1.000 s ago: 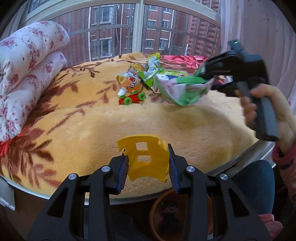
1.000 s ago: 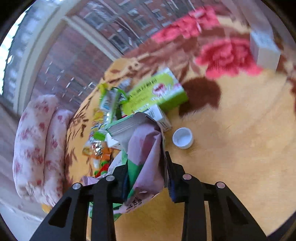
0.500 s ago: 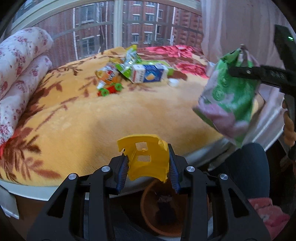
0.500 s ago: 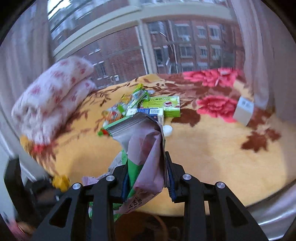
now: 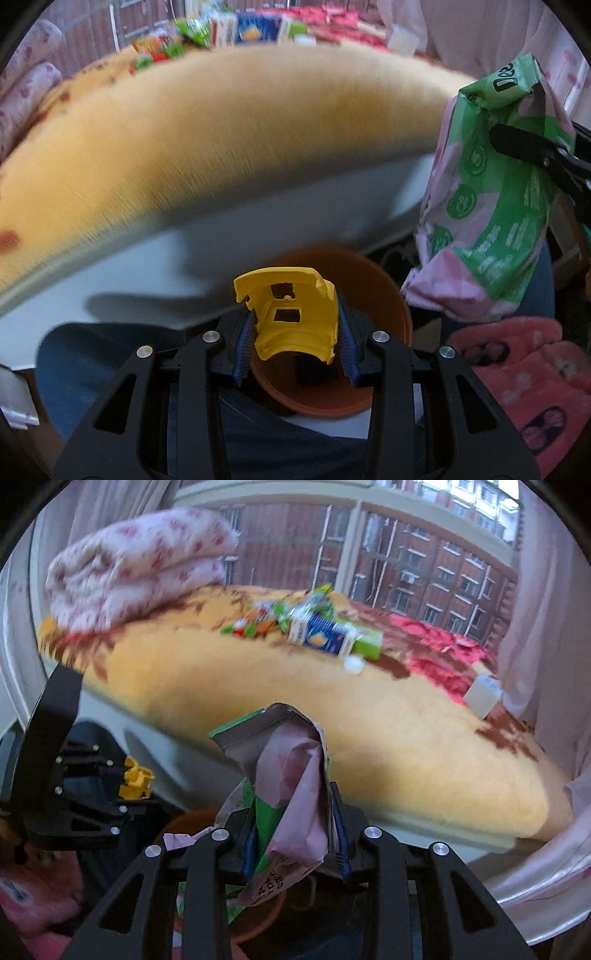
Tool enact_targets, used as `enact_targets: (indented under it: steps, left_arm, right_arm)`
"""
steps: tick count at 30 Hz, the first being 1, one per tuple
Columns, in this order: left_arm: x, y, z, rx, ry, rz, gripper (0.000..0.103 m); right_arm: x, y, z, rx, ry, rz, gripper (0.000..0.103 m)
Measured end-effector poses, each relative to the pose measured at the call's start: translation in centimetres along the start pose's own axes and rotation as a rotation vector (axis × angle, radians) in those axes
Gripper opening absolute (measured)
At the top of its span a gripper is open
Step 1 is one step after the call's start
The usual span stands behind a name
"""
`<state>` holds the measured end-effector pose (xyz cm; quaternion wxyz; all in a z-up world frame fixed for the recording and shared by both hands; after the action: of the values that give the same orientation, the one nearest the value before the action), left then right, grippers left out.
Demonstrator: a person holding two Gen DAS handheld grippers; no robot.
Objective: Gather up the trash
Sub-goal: 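Carry the yellow piece and wrapper to the bucket and release both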
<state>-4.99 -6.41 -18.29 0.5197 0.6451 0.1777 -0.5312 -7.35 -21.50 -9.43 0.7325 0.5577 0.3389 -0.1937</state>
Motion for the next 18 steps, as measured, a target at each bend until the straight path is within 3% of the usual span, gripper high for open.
enact_targets:
  steps: [11, 18]
  left_arm:
    - [4.2, -2.9, 0.1, -0.051, -0.007, -0.139, 0.037]
    - [5.6, -3.0, 0.6, -0.050, 0.000, -0.187, 0.037]
  right_arm:
    - [5.0, -4.8, -3.3, -0.090, -0.003, -0.113, 0.032]
    - [6.6, -5.0, -3.9, -0.098, -0.002, -0.143, 0.032]
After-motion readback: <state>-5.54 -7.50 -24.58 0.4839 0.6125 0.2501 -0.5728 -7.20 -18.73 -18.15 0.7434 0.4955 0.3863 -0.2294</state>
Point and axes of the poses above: each gripper's, at about its wrist camera, not at the fingertips, and x roughly the way its jaws point, z to its right, y to its top, the point moved 3 cm from there along x, roughly the way its jaws point, and after that the axes turned 1 degree about -y, right-handed, at the moved point
